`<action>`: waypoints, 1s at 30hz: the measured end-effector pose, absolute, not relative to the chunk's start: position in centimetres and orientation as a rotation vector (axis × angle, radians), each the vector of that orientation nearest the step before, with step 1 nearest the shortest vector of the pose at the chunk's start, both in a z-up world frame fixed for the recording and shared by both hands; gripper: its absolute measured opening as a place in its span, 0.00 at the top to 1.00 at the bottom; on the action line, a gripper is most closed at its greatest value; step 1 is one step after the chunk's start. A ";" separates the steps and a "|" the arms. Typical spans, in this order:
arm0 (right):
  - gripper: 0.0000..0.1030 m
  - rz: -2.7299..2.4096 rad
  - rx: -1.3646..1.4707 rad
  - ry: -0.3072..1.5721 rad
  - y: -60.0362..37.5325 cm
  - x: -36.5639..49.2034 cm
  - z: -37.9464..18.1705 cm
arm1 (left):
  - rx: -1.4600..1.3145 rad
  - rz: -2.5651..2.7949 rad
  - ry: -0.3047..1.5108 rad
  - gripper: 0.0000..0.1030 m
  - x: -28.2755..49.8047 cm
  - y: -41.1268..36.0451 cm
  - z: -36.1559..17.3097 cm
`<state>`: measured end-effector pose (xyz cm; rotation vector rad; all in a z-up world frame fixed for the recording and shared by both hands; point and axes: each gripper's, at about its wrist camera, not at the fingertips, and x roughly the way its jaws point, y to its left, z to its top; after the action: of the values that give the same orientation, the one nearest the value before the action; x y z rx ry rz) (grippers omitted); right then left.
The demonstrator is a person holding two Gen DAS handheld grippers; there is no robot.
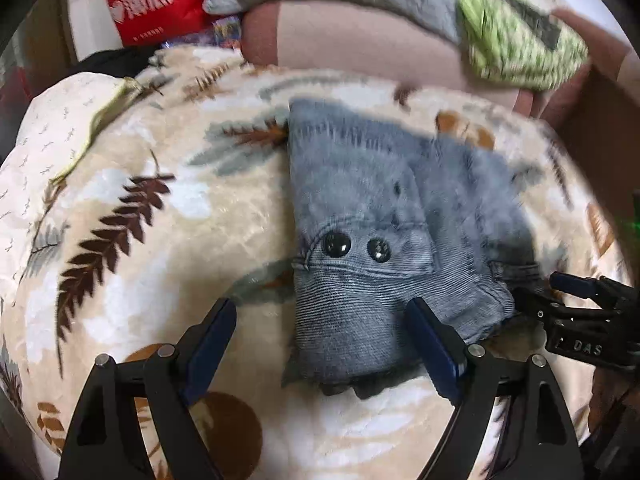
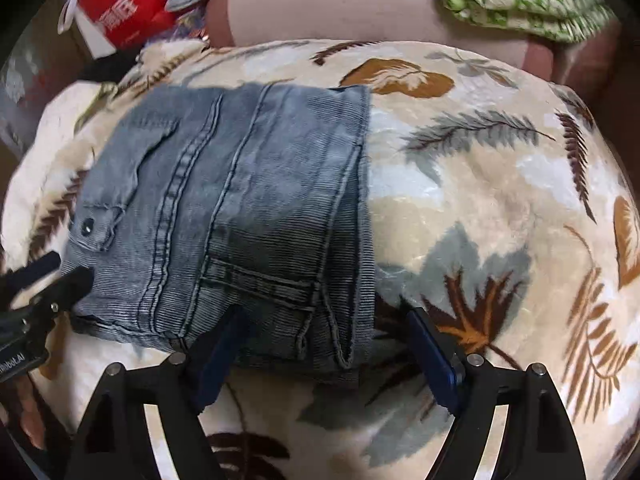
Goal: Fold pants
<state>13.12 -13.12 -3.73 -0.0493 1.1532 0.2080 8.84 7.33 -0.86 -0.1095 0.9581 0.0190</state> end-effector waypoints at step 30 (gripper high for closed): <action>0.22 0.335 0.289 1.228 -11.7 26.3 -3.9 | -0.194 -0.057 0.928 0.09 9.5 8.9 -4.1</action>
<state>26.30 -11.73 -3.87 0.2887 1.2281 0.3351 9.46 8.90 -4.11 -0.1938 0.9280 -0.0569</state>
